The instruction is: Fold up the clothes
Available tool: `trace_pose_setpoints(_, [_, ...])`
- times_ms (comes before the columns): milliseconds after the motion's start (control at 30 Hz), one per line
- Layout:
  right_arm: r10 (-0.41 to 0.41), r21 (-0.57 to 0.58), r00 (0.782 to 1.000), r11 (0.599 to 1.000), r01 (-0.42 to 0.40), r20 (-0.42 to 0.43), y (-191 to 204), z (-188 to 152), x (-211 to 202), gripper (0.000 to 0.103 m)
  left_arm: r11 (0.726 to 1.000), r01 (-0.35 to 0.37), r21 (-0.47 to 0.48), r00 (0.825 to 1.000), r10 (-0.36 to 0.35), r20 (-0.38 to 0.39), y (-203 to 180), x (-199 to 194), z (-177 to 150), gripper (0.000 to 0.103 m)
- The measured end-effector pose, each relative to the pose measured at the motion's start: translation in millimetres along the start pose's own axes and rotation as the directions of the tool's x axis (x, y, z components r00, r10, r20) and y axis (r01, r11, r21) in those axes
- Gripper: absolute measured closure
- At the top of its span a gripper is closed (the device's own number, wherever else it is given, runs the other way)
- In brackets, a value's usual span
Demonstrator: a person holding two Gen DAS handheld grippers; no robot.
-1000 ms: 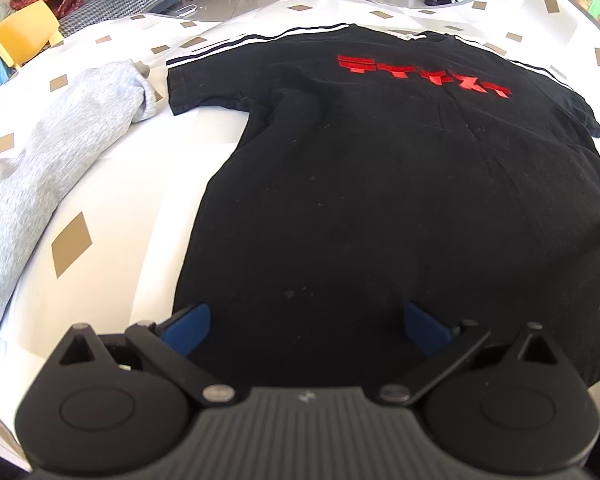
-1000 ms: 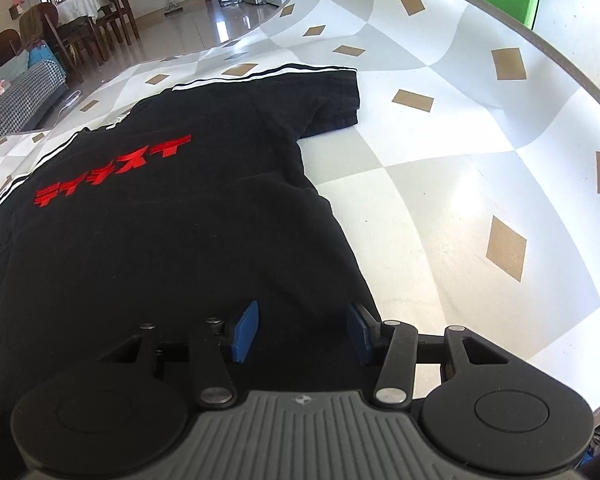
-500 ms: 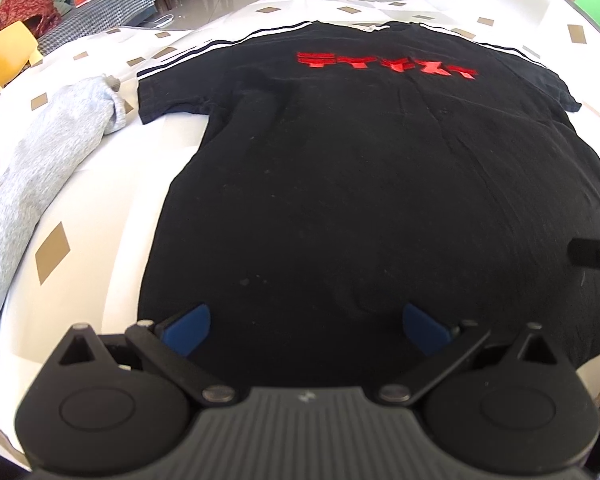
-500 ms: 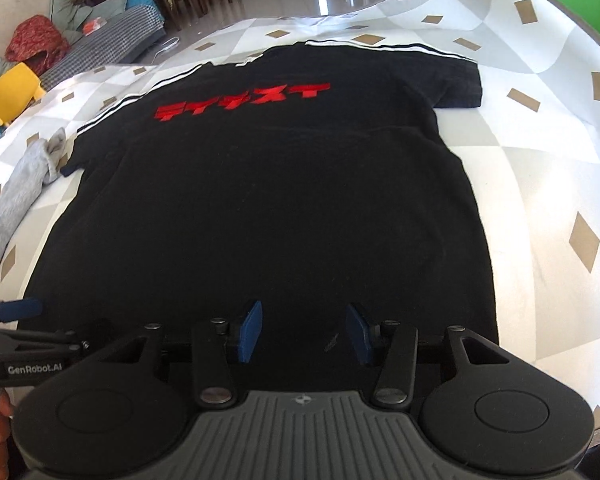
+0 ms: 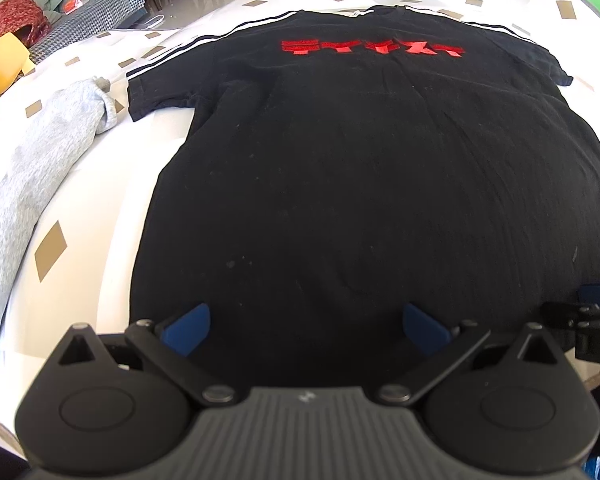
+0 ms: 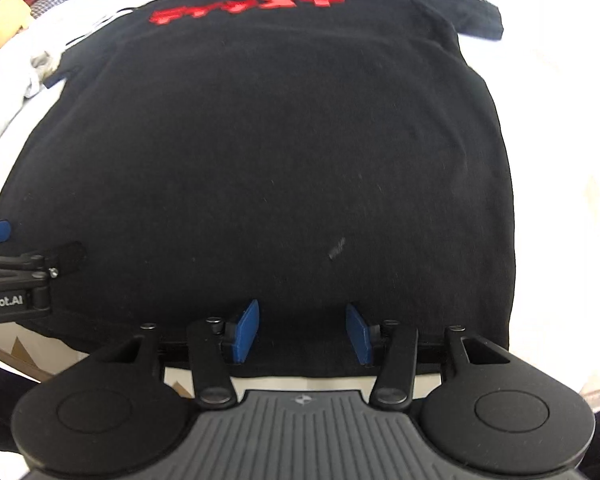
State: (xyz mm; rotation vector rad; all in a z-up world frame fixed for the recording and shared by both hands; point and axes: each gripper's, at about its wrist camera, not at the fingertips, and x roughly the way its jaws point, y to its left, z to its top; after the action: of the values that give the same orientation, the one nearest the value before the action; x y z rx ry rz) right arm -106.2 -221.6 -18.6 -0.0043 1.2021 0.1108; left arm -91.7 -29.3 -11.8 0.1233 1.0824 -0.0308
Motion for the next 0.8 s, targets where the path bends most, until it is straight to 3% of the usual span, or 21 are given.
trace_pose_setpoints(133, [0.016, 0.028, 1.000, 0.999, -0.016, -0.010, -2.5, 1.6, -5.8, 0.056, 0.996, 0.050, -0.073, 0.999, -0.048, 0.024, 9.9, -4.4, 3.5, 0.000])
trace_pose_setpoints(267, [0.055, 0.042, 0.997, 0.997, -0.057, 0.055, -6.8, 10.4, -20.9, 0.056, 0.989, 0.071, -0.126, 0.993, -0.059, 0.098, 21.3, -14.0, 10.9, 0.000])
trace_pose_setpoints(433, [0.066, 0.006, 0.990, 0.998, -0.067, 0.124, -9.3, 33.3, -27.9, 0.056, 0.991, 0.065, -0.118, 0.986, -0.046, 0.159, 27.5, -17.1, 25.2, 0.000])
trace_pose_setpoints(567, [0.122, -0.001, 0.983, 0.992, -0.123, 0.139, -18.6, 46.2, -30.8, 0.056, 0.991, 0.078, -0.112, 0.981, -0.056, 0.184, 34.1, -14.1, 38.8, 0.000])
trace_pose_setpoints(700, [0.164, -0.038, 0.976, 0.986, -0.161, 0.143, -27.8, 61.2, -26.3, 0.056, 0.989, 0.105, -0.104, 0.979, -0.085, 0.183, 42.7, -8.2, 51.1, 0.000])
trace_pose_setpoints(800, [0.196, -0.066, 0.970, 0.980, -0.188, 0.144, -34.7, 72.5, -22.7, 0.056, 0.994, 0.098, -0.044, 0.980, -0.089, 0.178, 43.9, -4.0, 62.3, 0.000])
